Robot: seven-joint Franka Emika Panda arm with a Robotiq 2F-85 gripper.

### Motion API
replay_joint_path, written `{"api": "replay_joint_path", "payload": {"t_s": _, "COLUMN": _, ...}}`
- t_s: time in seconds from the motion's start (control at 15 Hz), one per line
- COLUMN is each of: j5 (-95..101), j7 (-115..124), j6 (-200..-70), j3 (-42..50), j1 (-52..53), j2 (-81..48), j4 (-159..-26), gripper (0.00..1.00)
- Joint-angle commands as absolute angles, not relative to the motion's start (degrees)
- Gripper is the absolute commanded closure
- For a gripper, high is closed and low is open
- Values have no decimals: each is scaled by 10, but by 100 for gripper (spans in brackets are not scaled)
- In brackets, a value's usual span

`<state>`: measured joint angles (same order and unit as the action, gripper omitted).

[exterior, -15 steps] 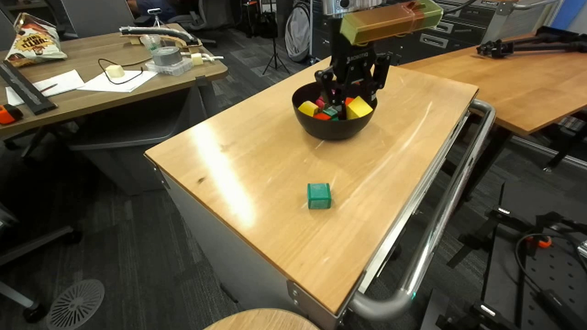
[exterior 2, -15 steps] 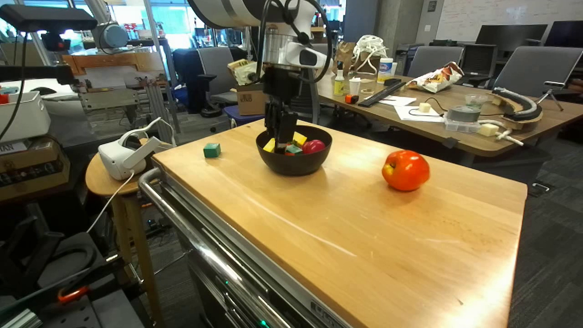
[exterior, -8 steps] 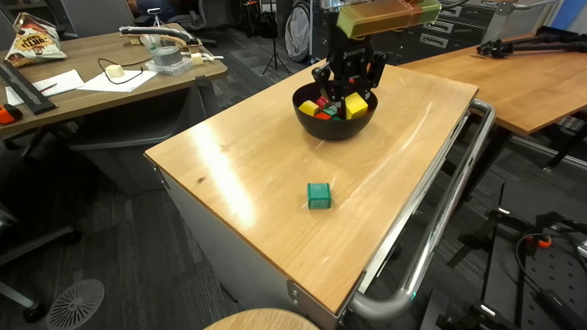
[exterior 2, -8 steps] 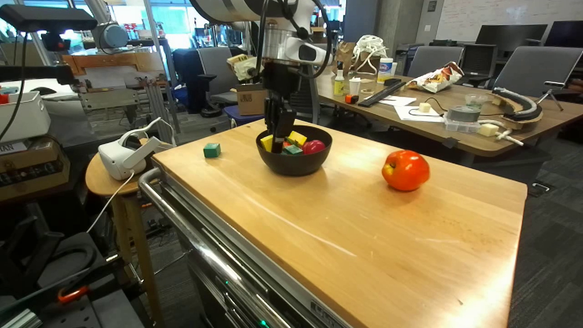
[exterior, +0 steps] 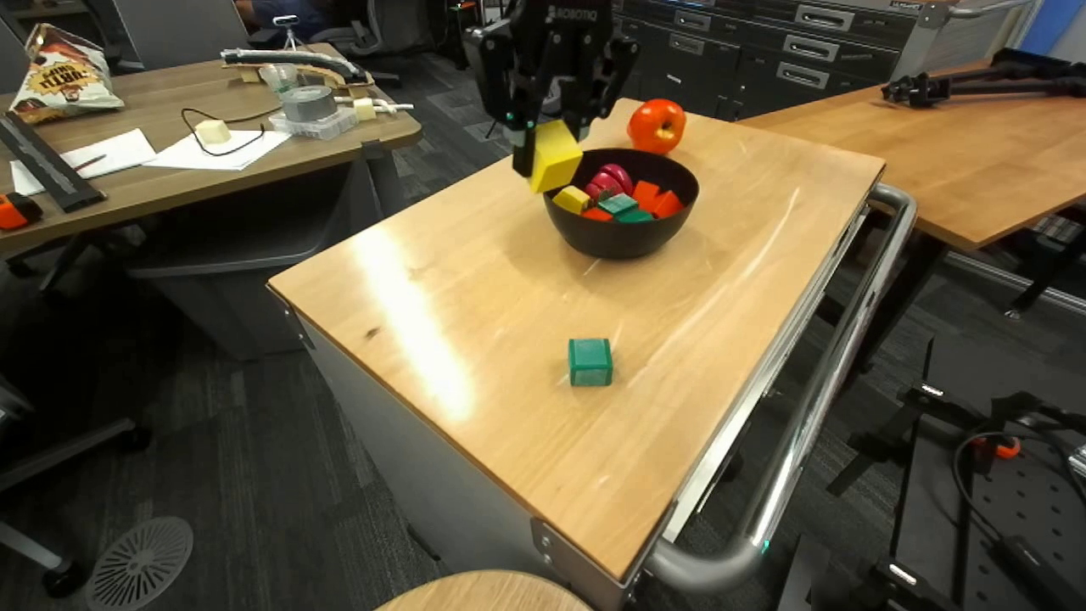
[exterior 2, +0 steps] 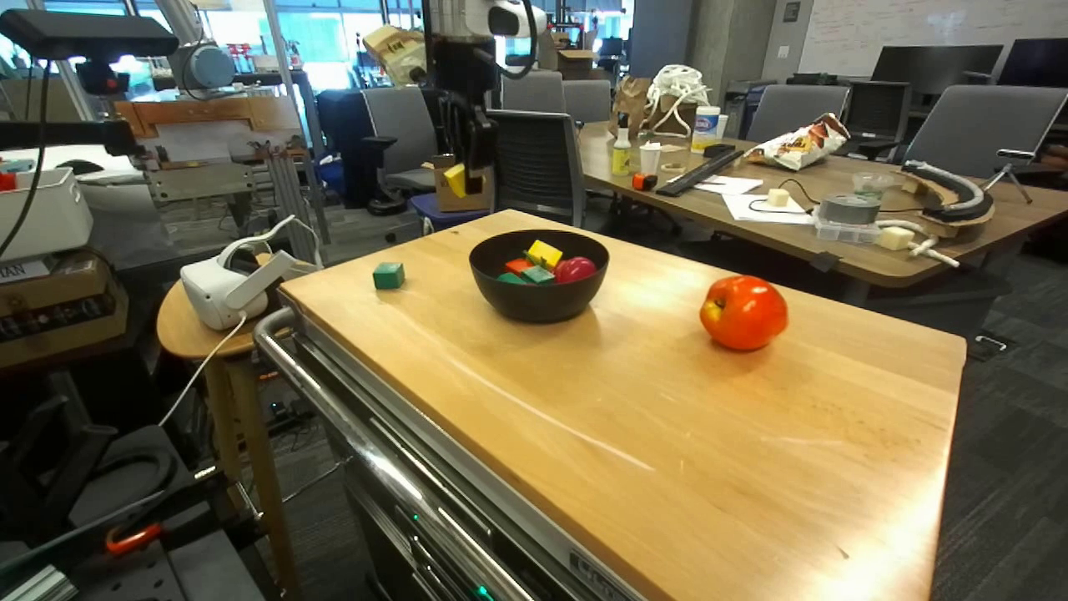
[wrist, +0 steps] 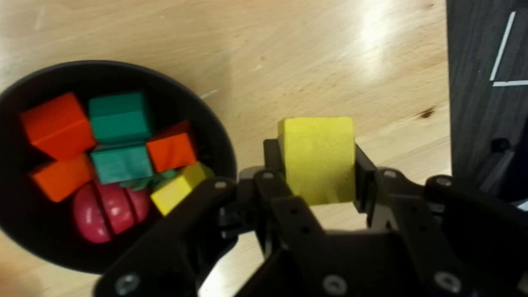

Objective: Remove the blocks from the black bowl

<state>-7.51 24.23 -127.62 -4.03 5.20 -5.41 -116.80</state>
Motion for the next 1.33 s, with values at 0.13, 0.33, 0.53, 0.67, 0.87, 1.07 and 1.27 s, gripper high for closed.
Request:
{"api": "replay_joint_path", "payload": {"t_s": 0.13, "j5": -73, "j7": 247, "j6": -1294, "j3": -53, "j1": 76, "j2": -165, "j4": -1113, "gripper": 86}}
{"api": "replay_joint_path", "payload": {"t_s": 0.33, "j5": -75, "j7": 243, "j6": -1286, "j3": -48, "j1": 81, "j2": -211, "j4": -1089, "gripper": 86}}
{"api": "replay_joint_path", "payload": {"t_s": 0.53, "j5": -82, "j7": 239, "j6": -1279, "j3": -45, "j1": 79, "j2": -233, "j4": -1069, "gripper": 35}}
{"api": "replay_joint_path", "payload": {"t_s": 0.67, "j5": -89, "j7": 232, "j6": -1275, "j3": -45, "j1": 75, "j2": -225, "j4": -1065, "gripper": 21}}
{"api": "replay_joint_path", "payload": {"t_s": 0.87, "j5": -79, "j7": 227, "j6": -1233, "j3": -40, "j1": 71, "j2": -183, "j4": -1065, "gripper": 1}}
{"api": "replay_joint_path", "payload": {"t_s": 1.07, "j5": -76, "j7": 231, "j6": -1214, "j3": -19, "j1": 54, "j2": -133, "j4": -1069, "gripper": 0}}
{"api": "replay_joint_path", "payload": {"t_s": 1.27, "j5": -77, "j7": 237, "j6": -1218, "j3": -12, "j1": 48, "j2": -139, "j4": -1062, "gripper": 0}}
